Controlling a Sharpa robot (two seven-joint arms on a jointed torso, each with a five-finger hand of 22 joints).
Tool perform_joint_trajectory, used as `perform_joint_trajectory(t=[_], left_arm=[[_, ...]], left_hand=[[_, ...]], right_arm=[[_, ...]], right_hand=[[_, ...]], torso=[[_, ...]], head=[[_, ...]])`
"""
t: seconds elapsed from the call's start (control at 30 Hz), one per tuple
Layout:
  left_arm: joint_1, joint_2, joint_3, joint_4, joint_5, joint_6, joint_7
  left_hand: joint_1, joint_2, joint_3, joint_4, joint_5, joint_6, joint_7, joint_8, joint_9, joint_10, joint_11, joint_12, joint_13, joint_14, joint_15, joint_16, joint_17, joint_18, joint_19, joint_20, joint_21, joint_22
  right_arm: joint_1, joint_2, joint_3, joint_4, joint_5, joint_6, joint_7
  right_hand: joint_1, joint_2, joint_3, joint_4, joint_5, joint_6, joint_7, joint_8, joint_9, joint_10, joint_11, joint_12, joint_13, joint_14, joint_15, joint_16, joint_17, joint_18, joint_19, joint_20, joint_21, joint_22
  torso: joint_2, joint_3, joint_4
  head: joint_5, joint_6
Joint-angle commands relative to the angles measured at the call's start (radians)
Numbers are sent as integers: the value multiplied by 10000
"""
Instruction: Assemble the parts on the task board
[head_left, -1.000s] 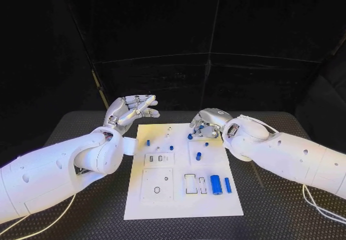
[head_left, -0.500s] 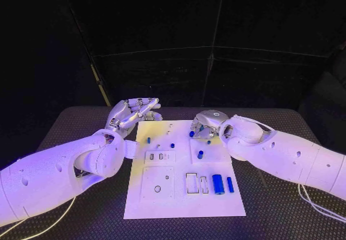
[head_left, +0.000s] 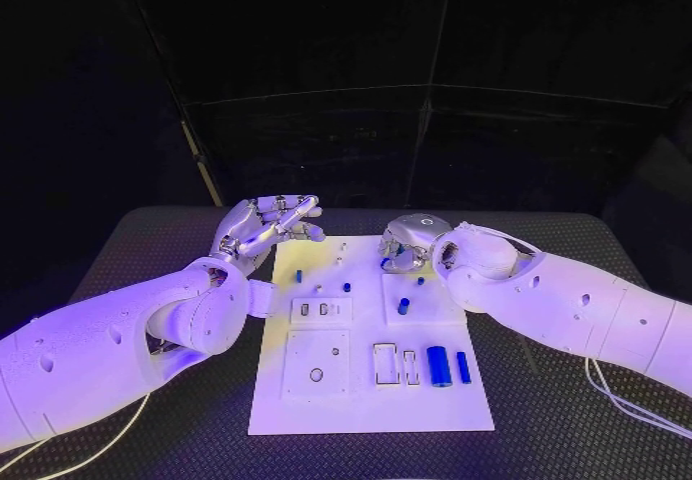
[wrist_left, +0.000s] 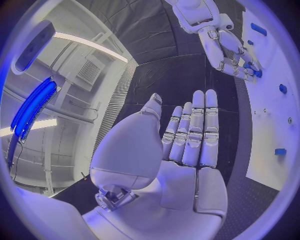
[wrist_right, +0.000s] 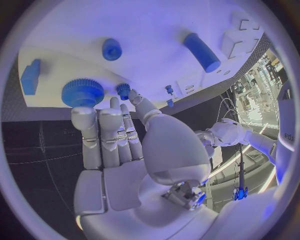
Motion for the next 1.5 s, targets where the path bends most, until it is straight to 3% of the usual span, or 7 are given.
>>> perform_joint_trajectory(t=[0.03,0.53,0.7,1.13,1.3,1.5], left_arm=[[12,-8,11,35,-59,180,-19],[13,-20,11,11,-58,235,-66],[13,-24,11,2,-58,245,-73],[13,-60,12,9,-58,256,-88],[13,-74,12,14,-58,273,-90],[13,-56,13,16,-58,297,-85]], left_hand=[[-6,27,-46,-13,-59,28,5,-45,-10,49,54,-50,-13,75,10,-35,8,128,94,-1,57,15],[-10,40,-49,-12,-57,26,10,-58,-11,45,59,-65,-14,74,13,-42,20,126,98,-1,64,17],[-8,45,-49,-13,-56,25,12,-62,-12,43,60,-72,-14,74,14,-45,26,125,100,-1,66,18],[-6,53,-49,-15,-55,24,14,-69,-12,42,62,-80,-14,73,15,-48,32,125,102,-1,70,19],[-1,76,-49,-20,-54,17,22,-91,-14,30,71,-109,-17,58,22,-68,50,121,97,1,74,20],[5,93,-56,-30,-54,8,30,-121,-16,10,82,-151,-20,22,35,-104,70,115,77,7,70,17]], right_arm=[[55,41,10,-58,-106,119,-24],[103,113,8,-160,-71,934,-70],[105,138,8,-160,-71,954,-50],[105,117,9,4,-56,-445,97],[108,97,11,289,106,-1401,275],[183,375,12,62,210,-1892,408]], right_hand=[[-78,47,122,7,-56,15,-10,9,-3,126,-11,61,9,252,-47,163,151,-157,117,-8,117,135],[61,38,821,-29,-164,508,-25,105,28,506,-65,117,50,277,-75,1055,1024,-306,496,-33,794,1123],[66,-3,991,-16,-183,621,-44,110,31,608,-75,123,68,271,-89,1231,1182,-332,559,-39,929,1316],[281,-23,1573,-33,-206,988,-83,179,60,838,-133,129,146,237,-130,1566,1433,-391,690,-74,1229,1735],[309,-59,1638,-44,-209,1032,-86,188,65,850,-140,122,156,238,-133,1621,1488,-402,716,-78,1272,1803],[321,-75,1678,-47,-198,1036,-80,181,64,833,-133,103,155,238,-131,1646,1508,-405,723,-79,1291,1828]], torso=[[69,-2,33],[99,23,43],[108,27,55],[126,31,50],[136,31,68],[154,30,95]], head=[[-13,7],[-27,-115],[-44,-135],[-31,-121],[-2,-84],[-13,-79]])
